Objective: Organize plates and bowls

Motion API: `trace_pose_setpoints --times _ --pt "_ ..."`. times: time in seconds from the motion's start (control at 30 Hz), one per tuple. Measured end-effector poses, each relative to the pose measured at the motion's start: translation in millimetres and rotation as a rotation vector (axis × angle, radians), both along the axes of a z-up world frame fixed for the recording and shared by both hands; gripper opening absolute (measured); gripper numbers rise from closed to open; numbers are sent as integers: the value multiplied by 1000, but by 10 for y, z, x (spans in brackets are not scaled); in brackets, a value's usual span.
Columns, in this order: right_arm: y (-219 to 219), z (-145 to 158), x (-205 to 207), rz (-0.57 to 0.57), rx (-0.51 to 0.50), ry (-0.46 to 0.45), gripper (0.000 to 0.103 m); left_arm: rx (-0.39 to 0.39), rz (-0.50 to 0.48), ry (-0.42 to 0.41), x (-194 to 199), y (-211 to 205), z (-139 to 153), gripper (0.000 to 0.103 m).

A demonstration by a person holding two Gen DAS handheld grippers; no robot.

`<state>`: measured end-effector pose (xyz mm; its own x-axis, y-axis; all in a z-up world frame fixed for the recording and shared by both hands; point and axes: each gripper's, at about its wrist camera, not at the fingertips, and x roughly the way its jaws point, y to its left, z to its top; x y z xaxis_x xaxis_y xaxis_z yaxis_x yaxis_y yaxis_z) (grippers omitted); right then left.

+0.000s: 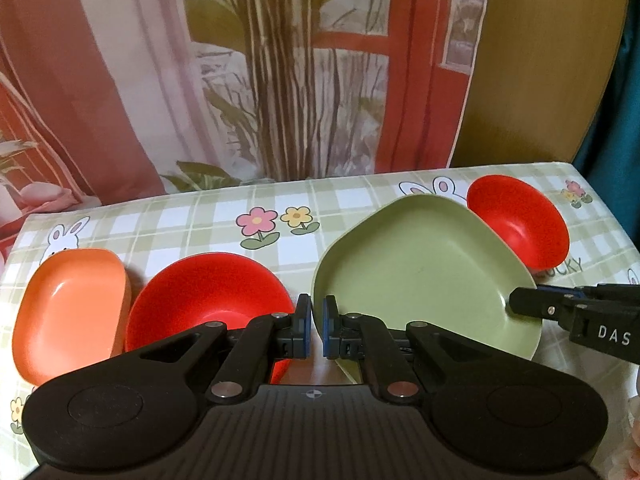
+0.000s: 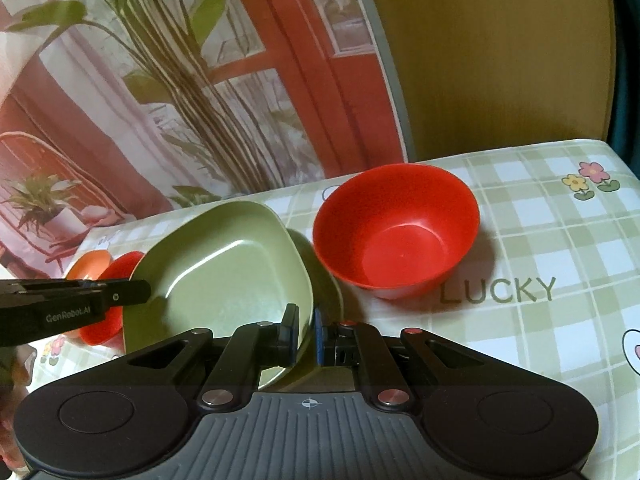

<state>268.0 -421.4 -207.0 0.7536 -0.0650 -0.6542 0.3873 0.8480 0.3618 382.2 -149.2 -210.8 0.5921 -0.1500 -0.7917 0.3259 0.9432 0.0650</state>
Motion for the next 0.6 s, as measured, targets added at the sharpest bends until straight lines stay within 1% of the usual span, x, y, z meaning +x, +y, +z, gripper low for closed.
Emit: trace_pose_setpoints --times 0.23,0.6 --pt "-36 -30 80 10 -32 13 8 37 -11 -11 48 -77 -56 6" --pt "-21 -52 116 25 -58 23 8 74 -18 -1 83 -100 -116 7"
